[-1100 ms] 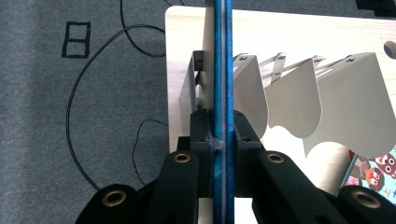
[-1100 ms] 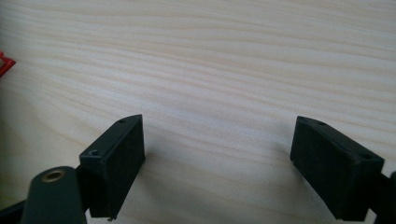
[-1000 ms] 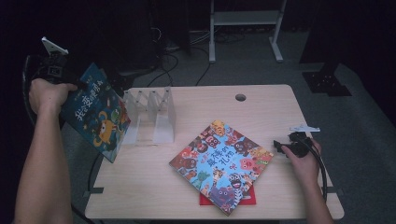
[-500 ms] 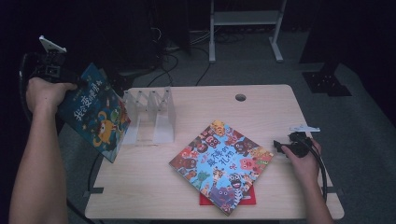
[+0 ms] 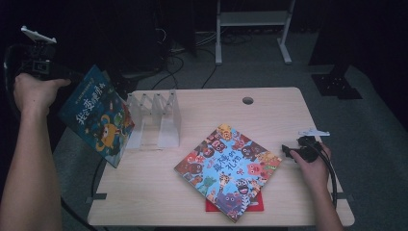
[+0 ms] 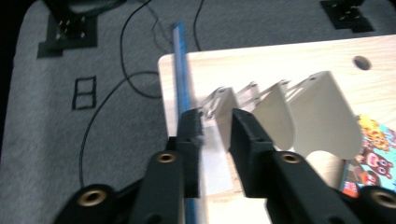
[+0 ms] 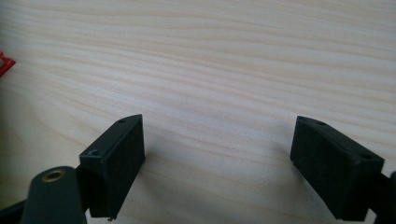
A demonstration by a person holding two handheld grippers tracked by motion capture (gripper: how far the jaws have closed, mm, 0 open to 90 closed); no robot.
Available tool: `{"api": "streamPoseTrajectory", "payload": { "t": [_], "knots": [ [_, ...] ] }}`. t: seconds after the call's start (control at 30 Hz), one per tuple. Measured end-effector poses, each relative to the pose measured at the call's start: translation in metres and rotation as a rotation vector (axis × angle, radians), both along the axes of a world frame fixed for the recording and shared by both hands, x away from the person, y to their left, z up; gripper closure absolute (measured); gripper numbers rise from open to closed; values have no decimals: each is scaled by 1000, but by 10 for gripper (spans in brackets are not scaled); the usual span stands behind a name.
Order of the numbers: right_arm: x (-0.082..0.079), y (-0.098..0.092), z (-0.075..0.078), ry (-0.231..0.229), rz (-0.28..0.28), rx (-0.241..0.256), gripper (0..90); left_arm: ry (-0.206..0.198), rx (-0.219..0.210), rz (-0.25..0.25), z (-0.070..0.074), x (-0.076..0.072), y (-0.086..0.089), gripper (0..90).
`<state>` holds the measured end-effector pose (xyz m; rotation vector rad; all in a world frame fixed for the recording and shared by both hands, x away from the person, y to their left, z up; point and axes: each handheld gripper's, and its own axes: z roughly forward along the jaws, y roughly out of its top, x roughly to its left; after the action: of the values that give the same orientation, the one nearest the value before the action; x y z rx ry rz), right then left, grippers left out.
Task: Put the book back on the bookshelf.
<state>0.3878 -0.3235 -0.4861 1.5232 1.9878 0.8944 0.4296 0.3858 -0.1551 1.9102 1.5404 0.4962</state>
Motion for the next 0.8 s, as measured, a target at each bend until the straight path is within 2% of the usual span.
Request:
{"api": "streamPoseTrajectory", "payload": {
  "t": [0.17,0.27,0.4,0.6,0.67,0.8],
  "knots": [
    [0,0,0,0,0,0,167,-1,18,-77,5,-6,-15,868],
    [0,0,0,0,0,-1,167,-1,34,-123,5,-9,-26,874],
    [0,0,0,0,0,0,167,-11,28,-195,4,-14,-43,869],
    [0,0,0,0,0,0,167,-3,43,-298,-3,-20,-69,779],
    [0,0,0,0,0,-1,167,6,48,-330,-9,-20,-76,732],
    [0,0,0,0,0,-1,167,4,32,-382,-24,-22,-88,624]
  ]
}}
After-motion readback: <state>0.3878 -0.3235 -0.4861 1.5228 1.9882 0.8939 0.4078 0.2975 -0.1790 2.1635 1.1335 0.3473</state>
